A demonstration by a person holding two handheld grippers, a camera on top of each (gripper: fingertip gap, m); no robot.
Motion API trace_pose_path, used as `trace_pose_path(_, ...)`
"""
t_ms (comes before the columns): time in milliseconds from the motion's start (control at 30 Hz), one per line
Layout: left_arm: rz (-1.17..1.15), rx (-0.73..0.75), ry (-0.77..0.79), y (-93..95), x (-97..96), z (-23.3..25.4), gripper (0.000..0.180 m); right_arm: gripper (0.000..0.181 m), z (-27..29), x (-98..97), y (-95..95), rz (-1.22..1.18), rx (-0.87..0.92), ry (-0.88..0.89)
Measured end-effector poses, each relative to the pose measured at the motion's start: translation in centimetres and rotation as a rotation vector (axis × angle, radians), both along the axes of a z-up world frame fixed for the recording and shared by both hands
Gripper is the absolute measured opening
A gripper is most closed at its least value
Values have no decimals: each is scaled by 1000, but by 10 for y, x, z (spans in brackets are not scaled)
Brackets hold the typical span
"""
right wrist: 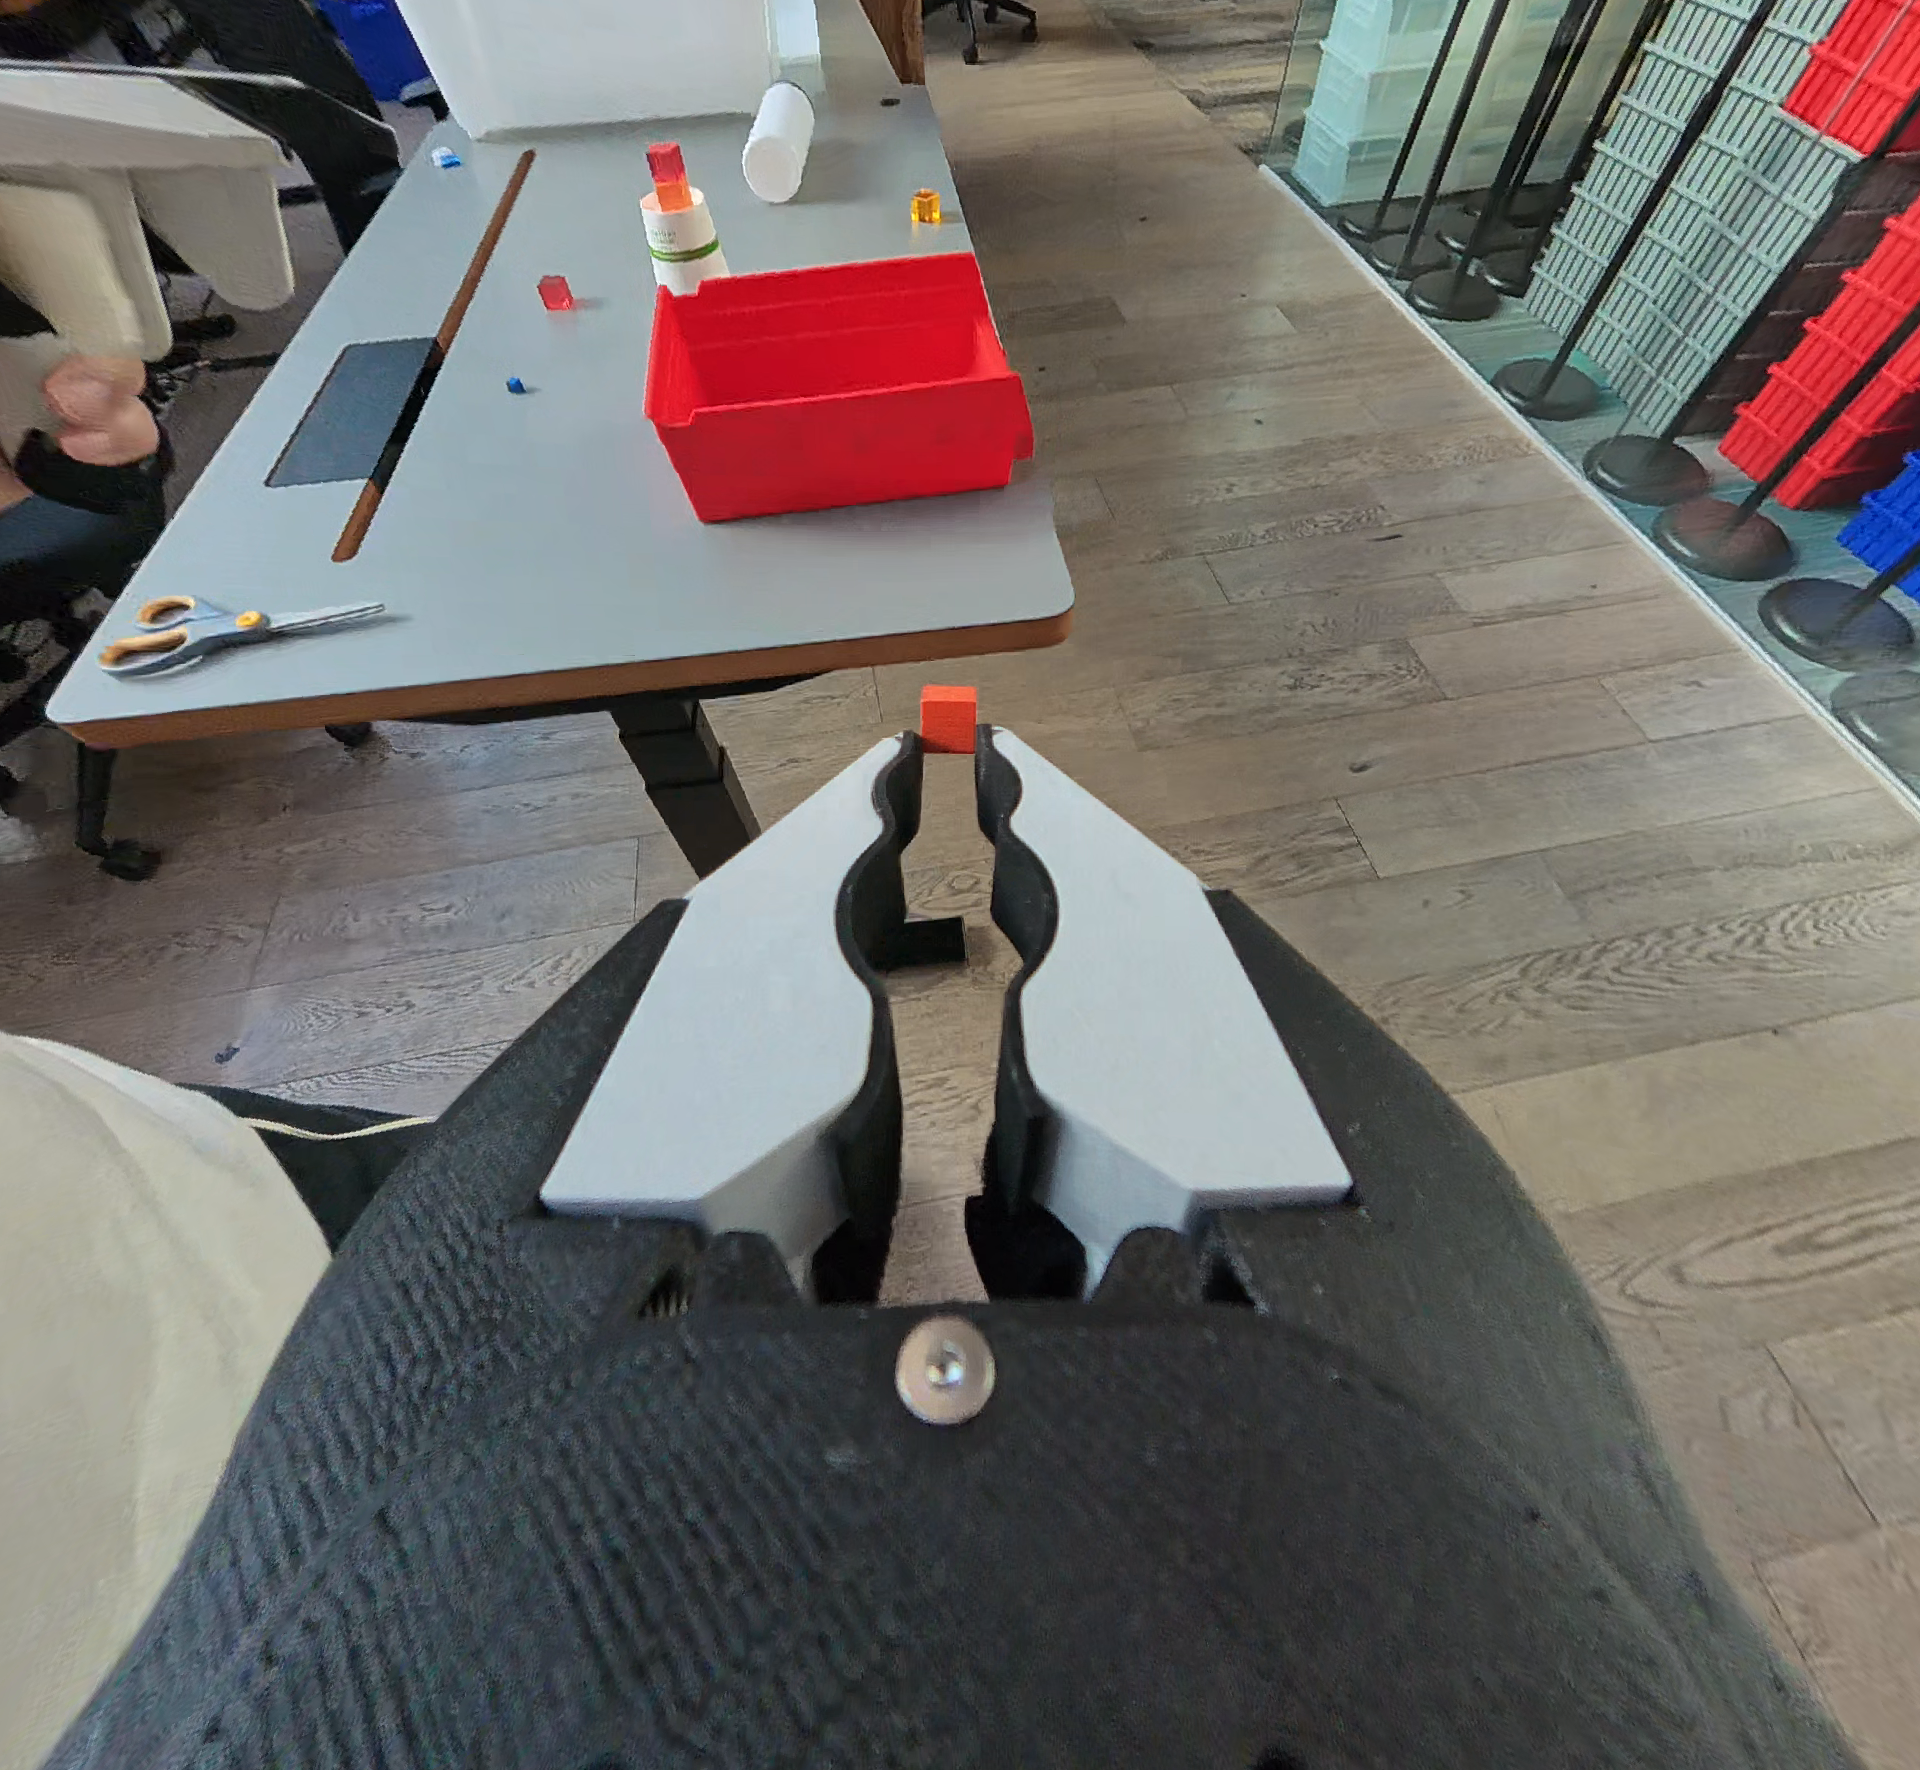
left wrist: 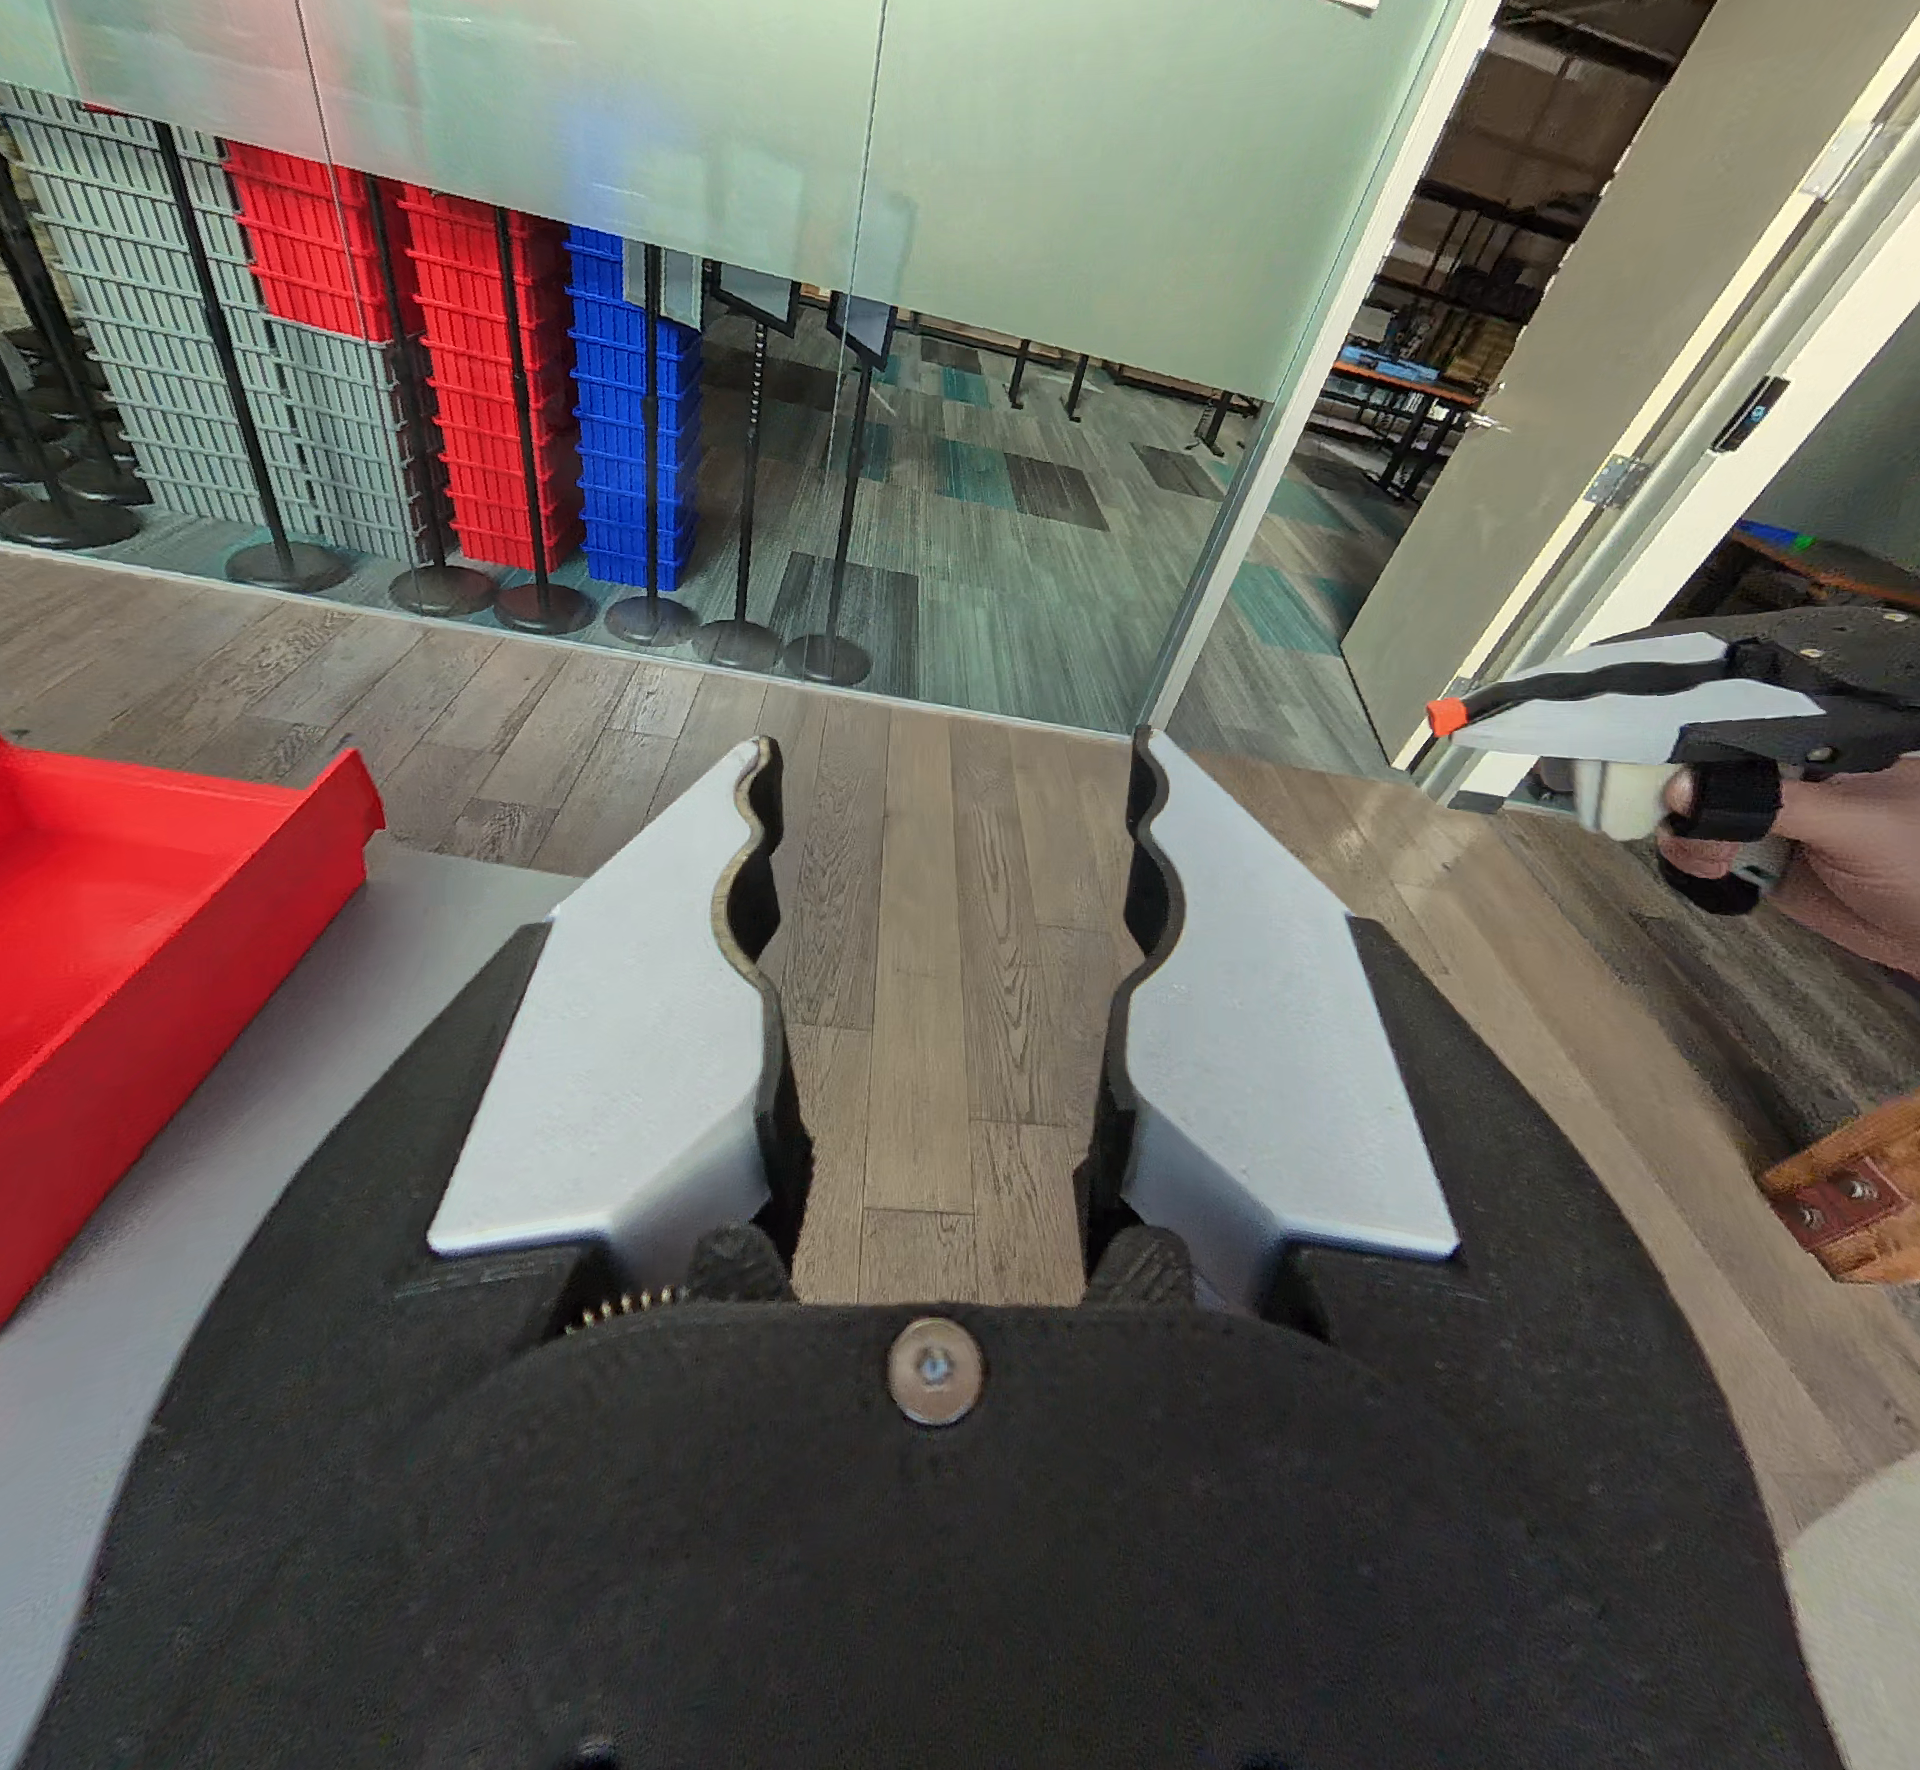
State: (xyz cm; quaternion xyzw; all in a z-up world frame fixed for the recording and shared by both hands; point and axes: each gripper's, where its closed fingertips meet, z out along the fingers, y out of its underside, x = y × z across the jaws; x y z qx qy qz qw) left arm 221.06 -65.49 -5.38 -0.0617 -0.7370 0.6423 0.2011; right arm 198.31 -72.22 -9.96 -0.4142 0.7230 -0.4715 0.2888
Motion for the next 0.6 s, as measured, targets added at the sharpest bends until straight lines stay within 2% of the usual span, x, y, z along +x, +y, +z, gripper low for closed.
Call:
trace_pose_path(100,-2,-14,16,-86,3,-9,69,8,10,32,-91,12,36,-49)
trace_pose_path(200,-27,-4,110,-180,6,-1,77,8,29,56,-164,99,104,-106)
trace_pose_path(300,15,-35,37,-271,26,2,82,8,19,58,-257,115,53,26)
trace_pose_path(433,142,-12,-50,-379,71,-17,88,8,4,86,-387,202,34,70)
trace_pose_path(467,186,-7,-40,-400,85,-20,87,8,3,101,-416,259,24,68)
trace_pose_path(533,311,-19,-30,-433,117,-23,70,8,0,135,-476,365,-11,96)
trace_pose_path(600,455,18,28,-456,151,-26,68,9,3,175,-523,476,10,144)
